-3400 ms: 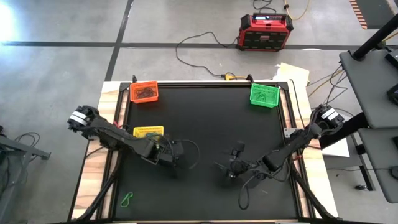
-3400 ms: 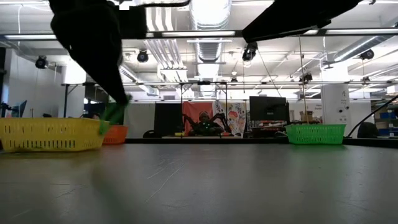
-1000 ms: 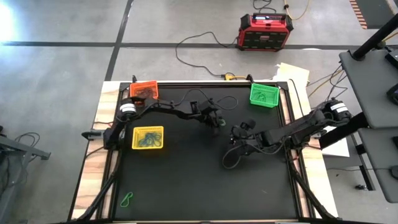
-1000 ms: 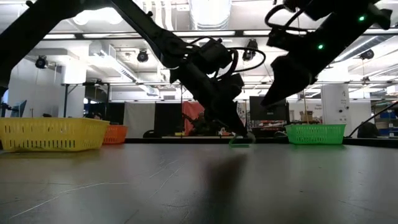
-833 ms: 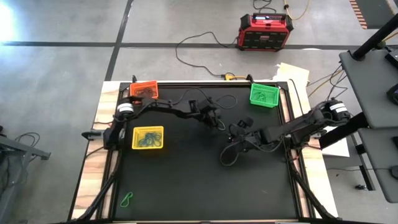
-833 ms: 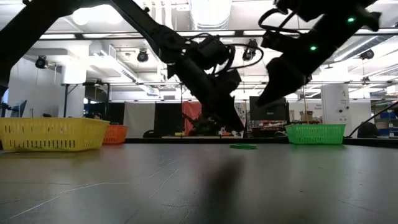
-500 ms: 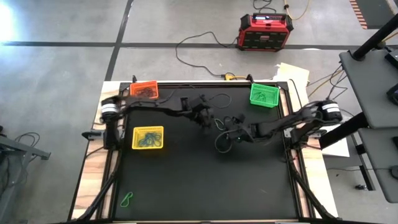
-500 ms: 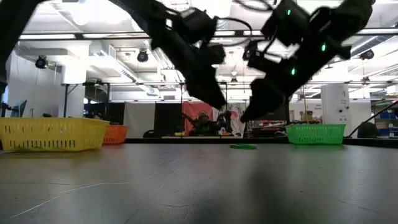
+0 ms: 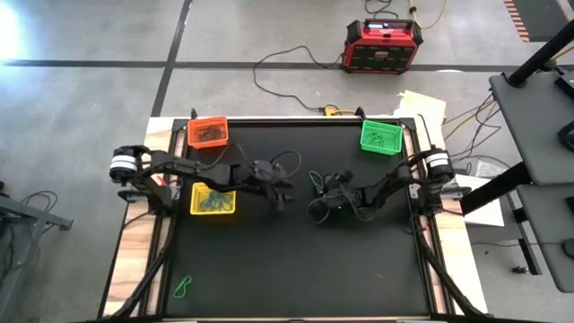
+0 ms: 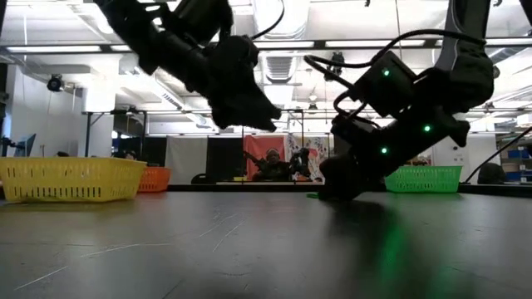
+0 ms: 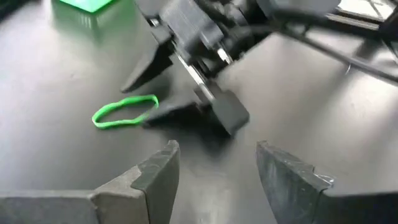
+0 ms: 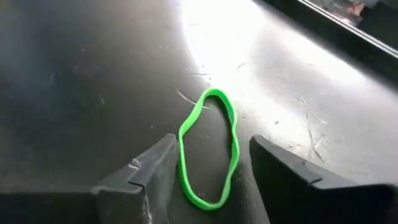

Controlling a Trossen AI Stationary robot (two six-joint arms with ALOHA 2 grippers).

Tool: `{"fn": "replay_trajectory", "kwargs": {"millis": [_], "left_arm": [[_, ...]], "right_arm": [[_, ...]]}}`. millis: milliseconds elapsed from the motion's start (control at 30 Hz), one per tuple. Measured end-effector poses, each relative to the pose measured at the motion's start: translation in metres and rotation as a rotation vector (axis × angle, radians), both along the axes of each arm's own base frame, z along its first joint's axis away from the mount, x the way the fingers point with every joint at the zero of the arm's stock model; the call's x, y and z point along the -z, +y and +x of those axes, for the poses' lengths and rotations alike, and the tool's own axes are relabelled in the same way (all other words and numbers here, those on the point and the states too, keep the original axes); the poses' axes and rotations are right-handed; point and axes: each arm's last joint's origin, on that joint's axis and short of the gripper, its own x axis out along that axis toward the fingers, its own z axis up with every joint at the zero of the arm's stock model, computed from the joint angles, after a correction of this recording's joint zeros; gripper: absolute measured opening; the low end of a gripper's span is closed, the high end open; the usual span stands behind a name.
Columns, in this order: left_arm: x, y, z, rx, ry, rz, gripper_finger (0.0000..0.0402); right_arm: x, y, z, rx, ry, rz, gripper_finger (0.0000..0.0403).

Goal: Sort rubber bands into baskets
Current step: Put the green rubber band into the green bin

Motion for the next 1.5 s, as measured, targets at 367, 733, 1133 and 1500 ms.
{"fn": "replay_trajectory", "kwargs": {"millis": [367, 733, 1133, 1500], "left_arm": [[0.019, -0.017, -0.014, -0.070, -0.110, 0.024, 0.0191], [0.031, -0.031, -0.023, -0.024, -0.082, 0.018, 0.0191], [0.039, -0.035, -0.029, 0.004, -0.061, 0.050, 0.0191], [0.044, -0.035, -0.034, 0.034, -0.077, 0.102, 0.0191]], "right_arm": [[0.013, -0.003, -0.001, 0.030, -0.036, 0.137, 0.0082], [0.003, -0.003, -0.002, 0.012, -0.039, 0.128, 0.0009], [-0.084, -0.021, -0.031, 0.042, -0.057, 0.097, 0.0008], [-0.129, -0.078, -0.115, 0.607, -0.185, 0.243, 0.0008]]}}
